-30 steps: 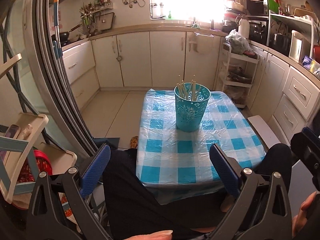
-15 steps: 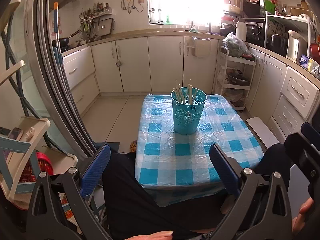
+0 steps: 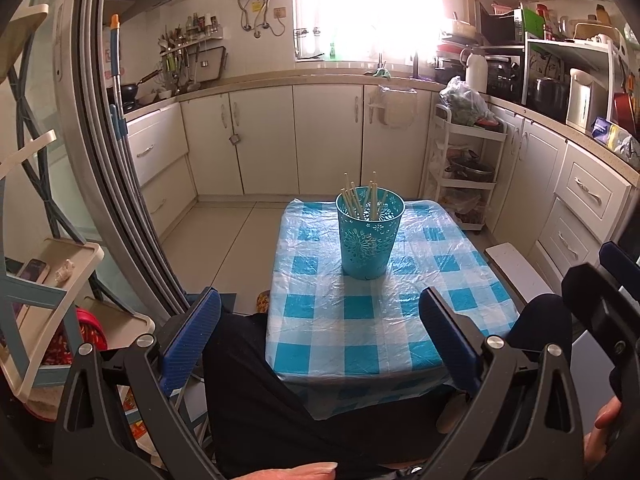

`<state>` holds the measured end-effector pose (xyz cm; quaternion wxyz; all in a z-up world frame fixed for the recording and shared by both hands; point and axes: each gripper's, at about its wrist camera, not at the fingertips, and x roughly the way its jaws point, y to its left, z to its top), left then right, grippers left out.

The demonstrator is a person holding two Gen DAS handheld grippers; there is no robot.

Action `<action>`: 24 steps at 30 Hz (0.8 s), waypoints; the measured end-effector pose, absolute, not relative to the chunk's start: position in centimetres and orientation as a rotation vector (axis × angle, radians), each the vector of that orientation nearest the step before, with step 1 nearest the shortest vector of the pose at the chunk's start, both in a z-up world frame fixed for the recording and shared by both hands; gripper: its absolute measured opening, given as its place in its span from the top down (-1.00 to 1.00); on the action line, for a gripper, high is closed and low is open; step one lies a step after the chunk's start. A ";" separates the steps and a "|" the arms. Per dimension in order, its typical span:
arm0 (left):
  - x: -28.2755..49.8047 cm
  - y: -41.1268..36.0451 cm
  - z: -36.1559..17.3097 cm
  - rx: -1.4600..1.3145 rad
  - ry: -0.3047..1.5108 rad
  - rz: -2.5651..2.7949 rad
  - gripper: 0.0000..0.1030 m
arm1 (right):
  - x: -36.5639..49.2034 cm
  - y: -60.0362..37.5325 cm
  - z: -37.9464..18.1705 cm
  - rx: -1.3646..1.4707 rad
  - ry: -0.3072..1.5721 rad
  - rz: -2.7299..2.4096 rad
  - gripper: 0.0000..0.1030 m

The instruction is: Organize utensils

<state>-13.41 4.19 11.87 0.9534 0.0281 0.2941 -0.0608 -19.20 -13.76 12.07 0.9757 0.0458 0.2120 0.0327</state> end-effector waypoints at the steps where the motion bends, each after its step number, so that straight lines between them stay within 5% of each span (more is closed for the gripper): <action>1: -13.4 4.2 11.9 0.058 0.596 -0.125 -0.85 | -19.3 -13.8 12.1 0.092 0.425 0.066 -0.86; 24: -13.9 4.3 11.9 0.000 0.579 -0.183 -0.85 | -20.3 -13.7 12.4 0.089 0.366 0.025 -0.86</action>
